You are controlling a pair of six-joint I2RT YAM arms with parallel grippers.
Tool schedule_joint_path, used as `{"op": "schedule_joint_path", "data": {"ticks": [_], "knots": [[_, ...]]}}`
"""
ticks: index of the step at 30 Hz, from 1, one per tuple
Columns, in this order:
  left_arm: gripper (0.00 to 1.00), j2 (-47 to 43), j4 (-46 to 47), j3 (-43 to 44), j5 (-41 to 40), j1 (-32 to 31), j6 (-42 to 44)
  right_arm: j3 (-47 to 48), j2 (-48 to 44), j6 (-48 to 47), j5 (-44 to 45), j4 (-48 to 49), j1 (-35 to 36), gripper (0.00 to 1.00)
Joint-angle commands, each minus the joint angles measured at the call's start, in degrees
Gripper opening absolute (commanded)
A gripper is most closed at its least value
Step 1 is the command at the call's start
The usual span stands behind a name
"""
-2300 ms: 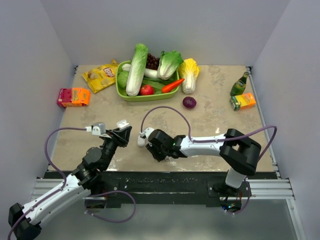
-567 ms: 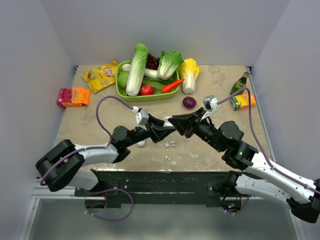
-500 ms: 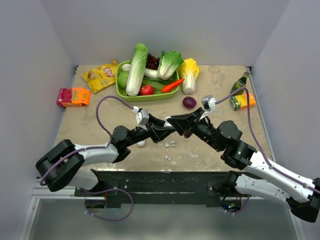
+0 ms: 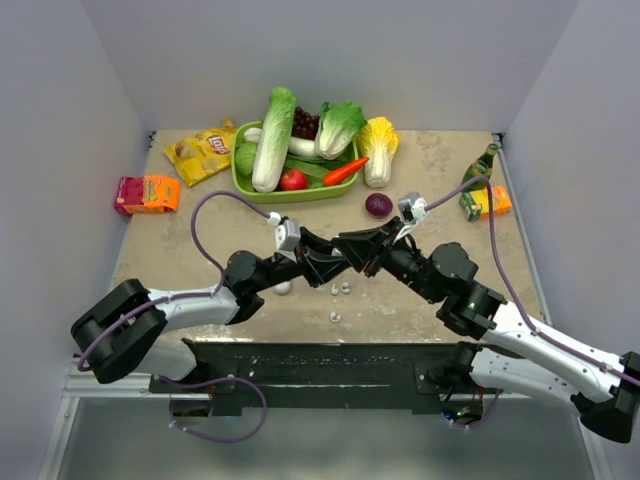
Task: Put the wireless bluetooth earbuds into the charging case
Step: Place the earbud in the charging case.
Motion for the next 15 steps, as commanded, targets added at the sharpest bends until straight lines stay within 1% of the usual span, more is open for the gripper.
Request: {"op": "schedule_joint_path", "data": {"ticks": [1,15], "knots": [[0.0,-1.9,35.0,1.4,0.0,-0.4,0.4,-0.7,-0.2,-1.2,1.9,4.2,-0.1,0.0],[0.0,-2.6,35.8,1.4,-0.9,-0.5,0.5,-2.9,0.5,-0.6,3.1,5.9,-0.2,0.0]]}}
